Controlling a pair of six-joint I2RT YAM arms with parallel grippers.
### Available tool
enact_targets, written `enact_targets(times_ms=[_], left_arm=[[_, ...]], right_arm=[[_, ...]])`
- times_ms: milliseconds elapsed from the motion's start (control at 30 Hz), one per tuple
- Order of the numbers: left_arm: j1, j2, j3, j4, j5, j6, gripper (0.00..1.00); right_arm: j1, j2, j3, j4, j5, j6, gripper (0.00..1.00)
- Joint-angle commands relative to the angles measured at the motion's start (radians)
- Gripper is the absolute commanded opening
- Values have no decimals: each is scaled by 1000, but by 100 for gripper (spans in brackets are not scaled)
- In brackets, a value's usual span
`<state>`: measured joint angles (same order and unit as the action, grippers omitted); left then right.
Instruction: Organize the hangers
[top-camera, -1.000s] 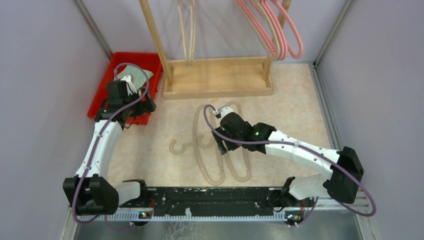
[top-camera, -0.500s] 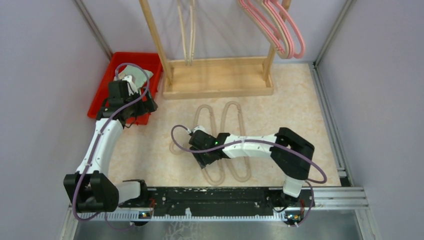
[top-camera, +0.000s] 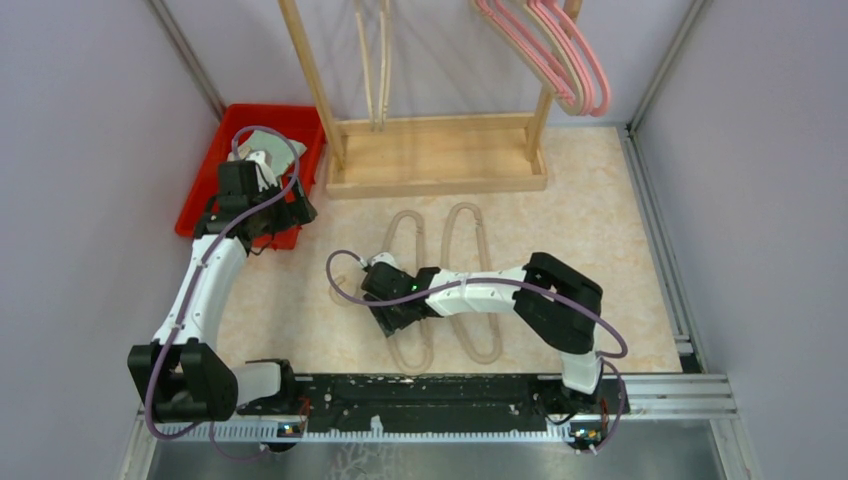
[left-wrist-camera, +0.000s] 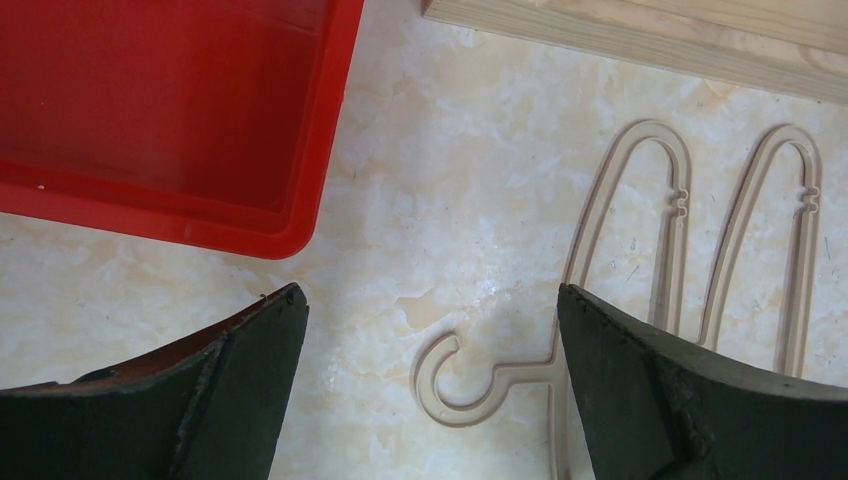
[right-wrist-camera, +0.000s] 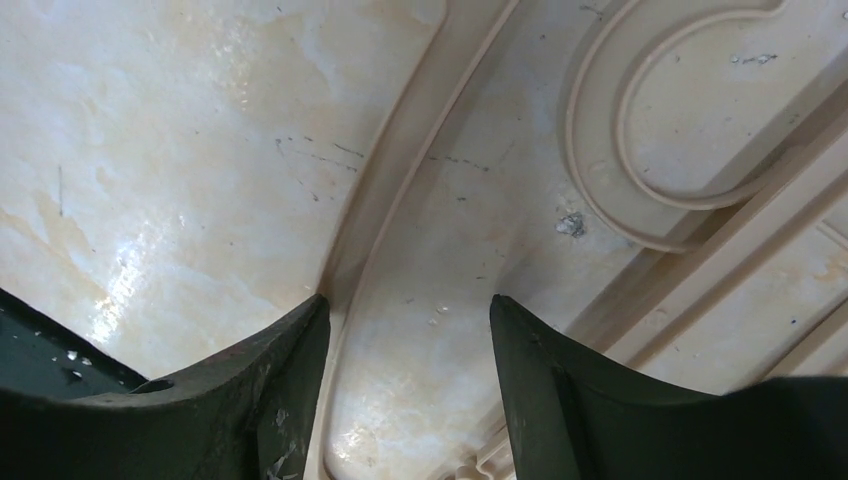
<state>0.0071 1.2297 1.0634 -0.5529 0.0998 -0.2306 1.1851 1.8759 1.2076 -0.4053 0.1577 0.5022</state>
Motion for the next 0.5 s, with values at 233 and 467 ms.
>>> enact_targets(times_ms=[233, 467], left_arm=[[2, -5, 18, 18, 22, 4, 100], [2, -14, 4, 15, 21, -1, 100]], right_arm=[[36, -118, 109, -120, 162, 81, 61], [39, -53, 127, -101, 84, 84, 63]])
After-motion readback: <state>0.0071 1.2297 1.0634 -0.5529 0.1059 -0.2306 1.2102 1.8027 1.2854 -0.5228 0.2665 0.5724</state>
